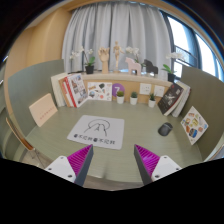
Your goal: Arrange mouse
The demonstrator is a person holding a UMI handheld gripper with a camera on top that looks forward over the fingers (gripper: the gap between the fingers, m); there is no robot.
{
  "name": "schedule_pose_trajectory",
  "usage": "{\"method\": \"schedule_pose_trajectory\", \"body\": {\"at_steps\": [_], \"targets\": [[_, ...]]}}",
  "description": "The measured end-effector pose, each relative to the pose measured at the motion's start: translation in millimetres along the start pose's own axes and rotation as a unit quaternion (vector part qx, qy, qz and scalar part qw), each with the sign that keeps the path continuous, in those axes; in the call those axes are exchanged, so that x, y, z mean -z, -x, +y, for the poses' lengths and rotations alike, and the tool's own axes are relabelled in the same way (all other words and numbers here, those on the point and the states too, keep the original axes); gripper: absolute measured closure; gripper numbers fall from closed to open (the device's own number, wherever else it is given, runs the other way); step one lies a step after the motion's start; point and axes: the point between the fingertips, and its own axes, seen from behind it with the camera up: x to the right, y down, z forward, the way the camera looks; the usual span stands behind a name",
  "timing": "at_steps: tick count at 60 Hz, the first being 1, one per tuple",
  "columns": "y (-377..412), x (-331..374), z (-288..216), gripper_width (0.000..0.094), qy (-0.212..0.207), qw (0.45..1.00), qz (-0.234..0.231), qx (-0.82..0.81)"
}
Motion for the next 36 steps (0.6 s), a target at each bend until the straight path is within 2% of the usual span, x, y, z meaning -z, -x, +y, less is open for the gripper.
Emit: {"method": "schedule_pose_trajectory", "body": {"at_steps": [8, 18, 28, 36], "targets": [[-71, -26, 35, 0.0120, 0.032, 0.998, 0.051, -0.024], [-153, -53, 53, 0.0120, 0.057, 0.992, 0.105, -0.043], [-217, -93, 53, 0.0118, 0.068, 0.987, 0.134, -0.048], [-242, -133, 47, 0.0118, 0.081, 0.987, 0.124, -0.068]]}}
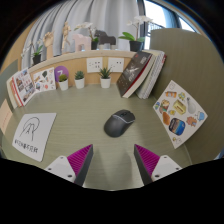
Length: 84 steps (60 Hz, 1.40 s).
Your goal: Arrange mouse
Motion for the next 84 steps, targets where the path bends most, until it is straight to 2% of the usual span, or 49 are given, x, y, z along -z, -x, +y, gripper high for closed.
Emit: {"method": "schedule_pose_trajectory", "body": {"at_steps": [16, 31, 38, 49, 58, 67, 76, 84], "targets": [[3, -66, -36, 0.0154, 0.024, 0.999, -0.044, -0.008], [7, -101, -65, 0.0321, 0.040, 0.996, -0.076, 0.014], [5, -114, -73, 0.0428, 0.051, 0.995, -0.075, 0.032], [10, -120, -77, 0.0493, 0.071, 0.993, -0.086, 0.044], [12, -121, -79, 0.0595, 0.084, 0.991, -0.090, 0.061], [15, -120, -84, 0.0595, 0.103, 0.990, -0.080, 0.055], [33, -89, -134, 0.0595, 0.059, 0.996, -0.060, 0.032], [78, -39, -191, 0.0595, -0.003, 0.998, -0.054, 0.011]]}}
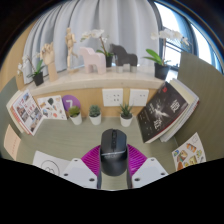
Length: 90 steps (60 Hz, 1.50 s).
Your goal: Arrange mouse
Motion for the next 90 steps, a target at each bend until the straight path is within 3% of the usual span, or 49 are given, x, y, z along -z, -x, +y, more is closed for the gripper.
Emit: {"method": "schedule_pose_trajectory", "body": {"at_steps": [8, 15, 38, 45, 47, 53, 57, 59, 62, 66, 90], "targets": [[73, 45, -32, 0.0596, -0.047, 0.999, -0.007, -0.008], [141, 60, -25, 0.0597, -0.052, 0.998, -0.022, 0.002], [262, -4, 134, 0.0596, 0.101, 0.994, -0.028, 0.013], [267, -13, 172, 0.0592, 0.131, 0.991, -0.017, 0.013], [267, -13, 171, 0.0592, 0.122, 0.992, -0.012, 0.012], [267, -13, 173, 0.0510, 0.118, 0.993, -0.004, 0.011], [268, -12, 180, 0.0465, 0.137, 0.991, -0.006, 0.001], [269, -8, 179, 0.0389, 0.140, 0.990, -0.007, -0.007], [267, -1, 172, 0.0199, 0.130, 0.991, -0.006, -0.014], [265, 15, 158, 0.0113, 0.110, 0.994, -0.006, -0.013], [238, 162, 88, 0.0112, -0.002, 1.000, -0.013, 0.002]]}}
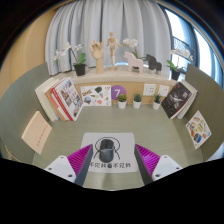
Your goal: Arrange mouse
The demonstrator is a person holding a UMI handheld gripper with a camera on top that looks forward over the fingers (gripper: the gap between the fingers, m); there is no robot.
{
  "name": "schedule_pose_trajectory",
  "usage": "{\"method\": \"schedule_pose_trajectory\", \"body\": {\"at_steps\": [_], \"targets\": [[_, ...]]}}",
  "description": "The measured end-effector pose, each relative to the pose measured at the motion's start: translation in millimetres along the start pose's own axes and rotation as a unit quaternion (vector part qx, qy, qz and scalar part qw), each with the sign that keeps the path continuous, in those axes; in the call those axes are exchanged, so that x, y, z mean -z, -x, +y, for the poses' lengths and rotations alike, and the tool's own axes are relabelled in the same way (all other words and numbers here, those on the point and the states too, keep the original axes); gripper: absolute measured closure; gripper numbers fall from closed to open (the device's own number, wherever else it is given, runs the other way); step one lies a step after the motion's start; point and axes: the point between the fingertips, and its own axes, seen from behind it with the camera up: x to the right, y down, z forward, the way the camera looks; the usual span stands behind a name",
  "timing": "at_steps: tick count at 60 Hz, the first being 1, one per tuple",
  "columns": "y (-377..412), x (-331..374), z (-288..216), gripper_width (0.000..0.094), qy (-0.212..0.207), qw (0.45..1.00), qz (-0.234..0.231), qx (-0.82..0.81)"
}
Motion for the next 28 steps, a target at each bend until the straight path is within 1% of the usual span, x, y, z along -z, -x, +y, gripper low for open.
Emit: {"method": "schedule_pose_trajectory", "body": {"at_steps": [4, 17, 28], "targets": [[-2, 22, 0, 0.0109, -0.009, 1.000, -0.008, -0.010], [-24, 82, 22, 0.0114, -0.029, 1.000, -0.002, -0.012], [-31, 117, 39, 0.0114, -0.044, 0.999, 0.000, -0.009]]}}
